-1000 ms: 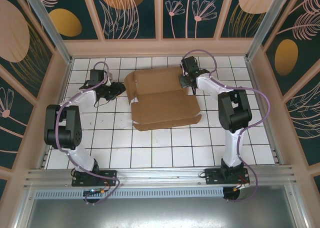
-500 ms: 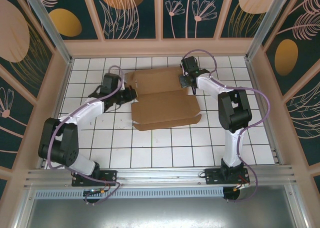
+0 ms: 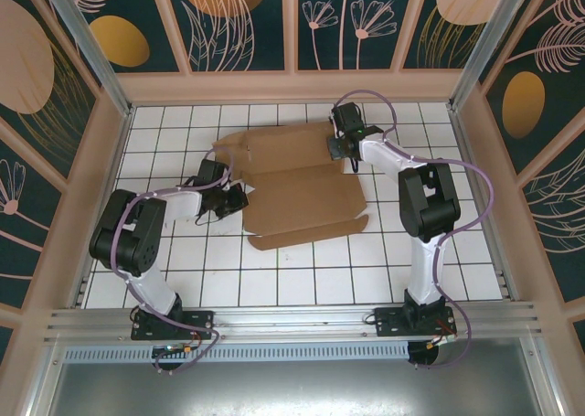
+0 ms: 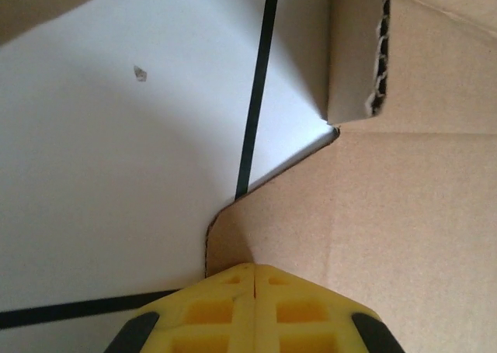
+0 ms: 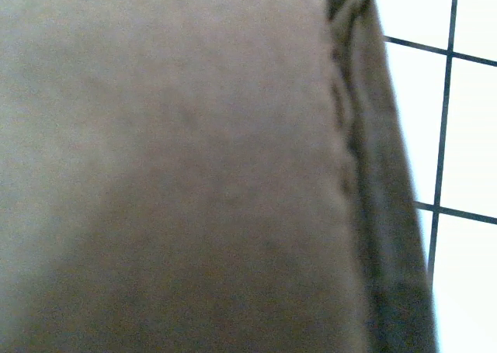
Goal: Fold the paper box
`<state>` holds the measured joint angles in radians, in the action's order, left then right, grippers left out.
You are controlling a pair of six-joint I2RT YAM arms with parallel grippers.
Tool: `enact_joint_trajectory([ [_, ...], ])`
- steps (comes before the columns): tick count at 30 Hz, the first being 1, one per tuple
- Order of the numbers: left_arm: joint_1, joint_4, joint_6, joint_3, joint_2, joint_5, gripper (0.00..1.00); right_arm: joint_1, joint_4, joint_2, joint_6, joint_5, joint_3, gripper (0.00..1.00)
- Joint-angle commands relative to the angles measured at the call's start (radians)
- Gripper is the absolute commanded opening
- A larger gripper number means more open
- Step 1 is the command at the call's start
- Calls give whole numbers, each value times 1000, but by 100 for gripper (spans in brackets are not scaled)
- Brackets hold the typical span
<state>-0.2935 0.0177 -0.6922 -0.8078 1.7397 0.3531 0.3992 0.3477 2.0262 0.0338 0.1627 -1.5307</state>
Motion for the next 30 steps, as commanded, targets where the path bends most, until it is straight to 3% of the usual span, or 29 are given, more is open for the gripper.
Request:
enact_joint_trajectory([
  [1, -18, 14, -23, 24, 35, 36, 0, -5, 85, 31, -18, -25, 29, 0],
  [3, -17, -18, -1, 1, 14, 27, 0, -7, 84, 33, -16, -25, 30, 0],
  [7, -7, -110, 93, -98, -179, -130, 0, -10, 79, 31, -13, -22, 42, 0],
  [12, 113, -119, 83, -159, -337, -198, 0, -11, 75, 31, -12, -25, 46, 0],
  [16, 199, -102, 47, -155, -342, -295, 0, -11, 77, 33, -11, -31, 39, 0],
  [22, 244, -17, -17, -157, -140, -132, 0, -5, 80, 24, -5, -43, 31, 0],
  [30, 243, 46, 72, -208, 43, 35, 9, -4, 85, -12, -8, -90, 24, 0],
])
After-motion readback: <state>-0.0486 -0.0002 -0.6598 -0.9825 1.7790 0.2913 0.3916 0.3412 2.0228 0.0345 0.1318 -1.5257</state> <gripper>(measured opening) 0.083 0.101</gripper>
